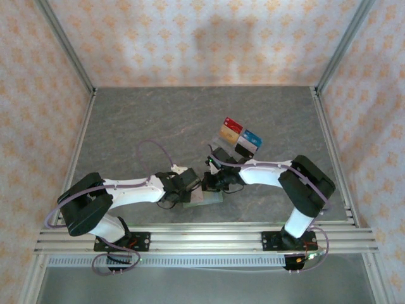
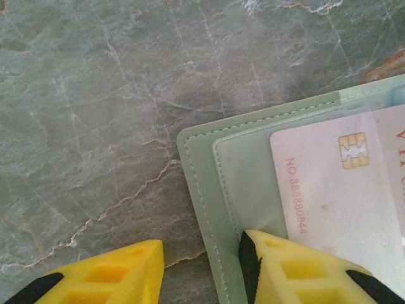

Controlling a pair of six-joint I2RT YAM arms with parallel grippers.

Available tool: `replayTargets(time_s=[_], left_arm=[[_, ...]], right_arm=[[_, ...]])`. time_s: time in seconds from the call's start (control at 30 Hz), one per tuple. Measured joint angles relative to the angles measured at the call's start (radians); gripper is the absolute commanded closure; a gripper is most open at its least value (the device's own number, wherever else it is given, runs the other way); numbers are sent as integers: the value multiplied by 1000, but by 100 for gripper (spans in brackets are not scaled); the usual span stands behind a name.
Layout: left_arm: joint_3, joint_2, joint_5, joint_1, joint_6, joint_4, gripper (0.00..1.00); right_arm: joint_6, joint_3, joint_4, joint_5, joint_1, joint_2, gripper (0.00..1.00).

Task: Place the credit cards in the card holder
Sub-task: Insert the credit card into the card slot.

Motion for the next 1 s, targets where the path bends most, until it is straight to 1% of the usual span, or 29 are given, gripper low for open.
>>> replayTargets(time_s=[0.13,0.37,0.47,0.6,0.67,0.7,0.77,0.83,0.9,1.0], left_arm=[[0,0,0,0,0,0,61],[-1,-8,0,0,0,-2,60],[-4,-30,6,0,1,-21,59],[-4,-104,42,8,2,-65,59],[-4,-148,67,32,1,-76,62],[-4,-172,84,53,0,-78,66],[-4,-204,109,89,2,-78,75],[-4,-217,130,119,6,-76,86],[-4,-209,154,134,17,-70,92],[-4,-173,188,143,24,-48,97]], right_arm=[[0,0,11,0,8,8,89],[0,6,16,9,16,17,89],[0,13,9,13,18,19,89],[0,17,6,14,18,25,89],[0,18,5,17,19,26,89],[0,19,5,17,20,26,89],[0,19,4,20,21,26,89],[0,19,2,20,21,26,89],[0,21,0,23,22,26,89],[0,23,-5,24,22,26,89]])
